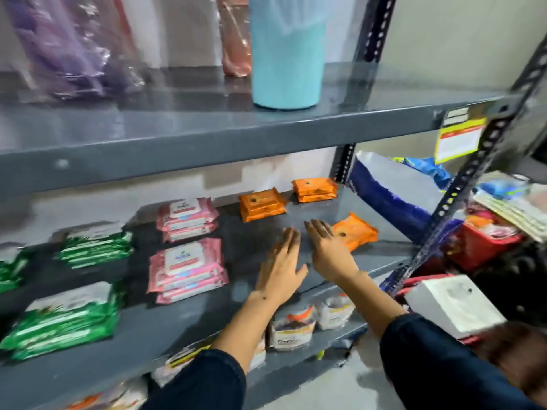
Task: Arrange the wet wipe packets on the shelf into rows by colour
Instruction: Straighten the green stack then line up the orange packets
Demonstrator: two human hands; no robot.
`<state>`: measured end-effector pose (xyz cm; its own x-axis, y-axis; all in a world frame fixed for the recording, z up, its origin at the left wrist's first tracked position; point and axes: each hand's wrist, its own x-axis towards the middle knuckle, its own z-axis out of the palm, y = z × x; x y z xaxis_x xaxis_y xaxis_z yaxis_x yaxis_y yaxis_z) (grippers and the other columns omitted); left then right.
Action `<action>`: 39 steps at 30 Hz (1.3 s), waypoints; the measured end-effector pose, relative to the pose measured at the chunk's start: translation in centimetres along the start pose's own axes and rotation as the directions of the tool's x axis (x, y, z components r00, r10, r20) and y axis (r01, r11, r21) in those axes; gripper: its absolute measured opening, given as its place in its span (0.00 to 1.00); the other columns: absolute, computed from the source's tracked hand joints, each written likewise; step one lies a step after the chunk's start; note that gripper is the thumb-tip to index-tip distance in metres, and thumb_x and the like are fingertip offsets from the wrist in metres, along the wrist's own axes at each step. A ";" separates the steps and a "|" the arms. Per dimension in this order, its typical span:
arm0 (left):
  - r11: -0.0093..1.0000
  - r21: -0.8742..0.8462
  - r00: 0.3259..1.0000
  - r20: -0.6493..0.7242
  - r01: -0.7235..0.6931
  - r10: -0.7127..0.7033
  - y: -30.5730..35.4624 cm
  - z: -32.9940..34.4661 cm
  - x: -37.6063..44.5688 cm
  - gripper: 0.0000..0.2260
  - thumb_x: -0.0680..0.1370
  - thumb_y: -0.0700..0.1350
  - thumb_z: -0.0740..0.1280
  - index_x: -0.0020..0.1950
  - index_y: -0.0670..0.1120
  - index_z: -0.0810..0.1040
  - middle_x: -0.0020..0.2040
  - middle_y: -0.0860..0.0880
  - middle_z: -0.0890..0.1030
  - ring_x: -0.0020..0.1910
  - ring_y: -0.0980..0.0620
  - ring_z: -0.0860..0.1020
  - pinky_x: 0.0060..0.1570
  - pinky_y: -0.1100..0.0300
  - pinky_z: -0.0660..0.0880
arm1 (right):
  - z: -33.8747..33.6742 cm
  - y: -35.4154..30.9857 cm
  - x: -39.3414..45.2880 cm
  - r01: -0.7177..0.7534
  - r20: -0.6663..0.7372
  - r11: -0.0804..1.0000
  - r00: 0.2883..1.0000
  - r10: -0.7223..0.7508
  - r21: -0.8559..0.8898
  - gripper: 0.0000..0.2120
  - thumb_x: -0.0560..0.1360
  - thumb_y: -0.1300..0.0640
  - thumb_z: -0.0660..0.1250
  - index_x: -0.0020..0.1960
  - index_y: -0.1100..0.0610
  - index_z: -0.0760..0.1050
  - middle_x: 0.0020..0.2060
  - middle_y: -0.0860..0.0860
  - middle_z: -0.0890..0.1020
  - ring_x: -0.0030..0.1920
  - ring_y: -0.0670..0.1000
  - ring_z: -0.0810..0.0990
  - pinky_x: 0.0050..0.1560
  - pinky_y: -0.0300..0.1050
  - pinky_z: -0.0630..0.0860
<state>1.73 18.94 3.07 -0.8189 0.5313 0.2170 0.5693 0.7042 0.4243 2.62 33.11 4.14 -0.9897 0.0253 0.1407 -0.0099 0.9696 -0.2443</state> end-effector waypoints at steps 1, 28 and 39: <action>1.000 -0.009 0.999 0.052 0.012 -0.011 1.1 1.0 1.3 0.33 0.78 0.49 0.62 0.76 0.43 0.48 0.78 0.46 0.48 0.77 0.50 0.49 0.74 0.56 0.53 | -0.4 2.0 0.3 -0.006 0.048 1.000 0.999 0.008 -0.031 0.35 0.71 0.62 0.62 0.75 0.61 0.54 0.75 0.60 0.60 0.76 0.61 0.55 0.74 0.56 0.59; 0.961 -0.037 0.893 0.381 0.274 -0.240 5.5 7.0 13.6 0.43 0.68 0.53 0.73 0.75 0.49 0.52 0.74 0.45 0.57 0.73 0.43 0.59 0.70 0.48 0.63 | -1.6 18.1 4.0 -0.162 0.258 0.982 0.957 0.134 0.093 0.30 0.72 0.59 0.70 0.70 0.47 0.64 0.71 0.57 0.64 0.64 0.62 0.73 0.63 0.51 0.71; 0.956 -0.003 0.904 0.327 0.293 -0.276 4.6 6.4 12.9 0.43 0.67 0.49 0.74 0.74 0.46 0.52 0.72 0.42 0.59 0.71 0.41 0.61 0.67 0.48 0.66 | -1.5 16.4 5.1 -0.174 0.262 0.973 0.956 0.131 0.150 0.31 0.71 0.61 0.70 0.71 0.49 0.64 0.60 0.60 0.75 0.59 0.60 0.76 0.58 0.47 0.72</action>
<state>-5.80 32.04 2.20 -0.8736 0.4397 -0.2085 0.3040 0.8276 0.4719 -2.33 49.49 2.32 -0.9850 0.0870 -0.1492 0.1413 0.9028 -0.4061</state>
